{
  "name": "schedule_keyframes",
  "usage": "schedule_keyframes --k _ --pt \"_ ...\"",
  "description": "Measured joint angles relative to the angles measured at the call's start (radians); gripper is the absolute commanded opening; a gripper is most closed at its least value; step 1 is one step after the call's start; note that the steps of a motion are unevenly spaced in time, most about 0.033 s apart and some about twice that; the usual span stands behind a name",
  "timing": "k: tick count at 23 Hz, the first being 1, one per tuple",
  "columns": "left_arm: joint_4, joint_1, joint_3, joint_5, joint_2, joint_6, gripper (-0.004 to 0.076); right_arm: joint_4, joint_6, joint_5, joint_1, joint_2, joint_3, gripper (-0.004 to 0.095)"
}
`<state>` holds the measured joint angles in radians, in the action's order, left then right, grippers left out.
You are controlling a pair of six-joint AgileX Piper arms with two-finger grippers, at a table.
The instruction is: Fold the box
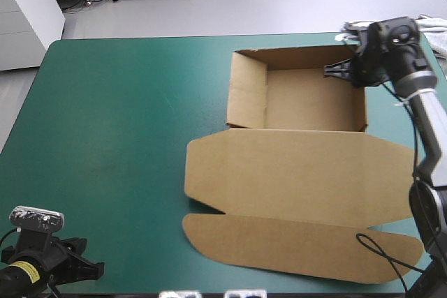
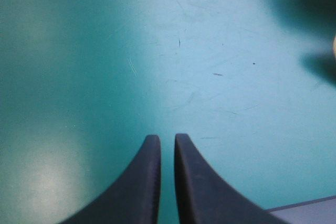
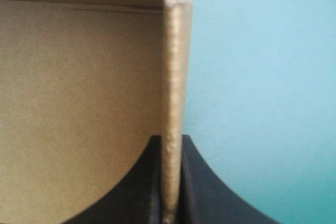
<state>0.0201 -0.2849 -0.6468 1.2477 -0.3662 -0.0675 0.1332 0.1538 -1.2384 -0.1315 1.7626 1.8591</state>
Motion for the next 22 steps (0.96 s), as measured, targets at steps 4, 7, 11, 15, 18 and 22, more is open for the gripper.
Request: schedule_keyframes --k 4,7,11,15,18,22 --pt "0.001 0.000 0.000 0.000 0.000 0.000 0.0061 -0.022 -0.107 -0.004 0.276 -0.090 -0.002 -0.0019" --pt "0.002 0.000 0.000 0.000 0.000 0.000 0.0061 -0.081 -0.145 -0.003 0.489 -0.119 -0.060 -0.0019" --pt "0.001 0.000 0.000 0.000 0.000 0.000 0.0061 -0.124 -0.154 -0.002 0.629 -0.119 -0.160 -0.0019" --pt "0.001 0.000 0.000 0.000 0.000 0.000 0.0061 -0.133 -0.154 0.027 0.722 -0.118 -0.295 -0.0019" --pt "0.001 0.000 0.000 0.000 0.000 0.000 0.0061 -0.141 -0.171 0.080 0.731 -0.111 -0.353 -0.0019" --pt "0.001 0.000 0.000 0.000 0.000 0.000 0.0061 -0.154 -0.181 0.112 0.731 -0.062 -0.359 -0.0019"
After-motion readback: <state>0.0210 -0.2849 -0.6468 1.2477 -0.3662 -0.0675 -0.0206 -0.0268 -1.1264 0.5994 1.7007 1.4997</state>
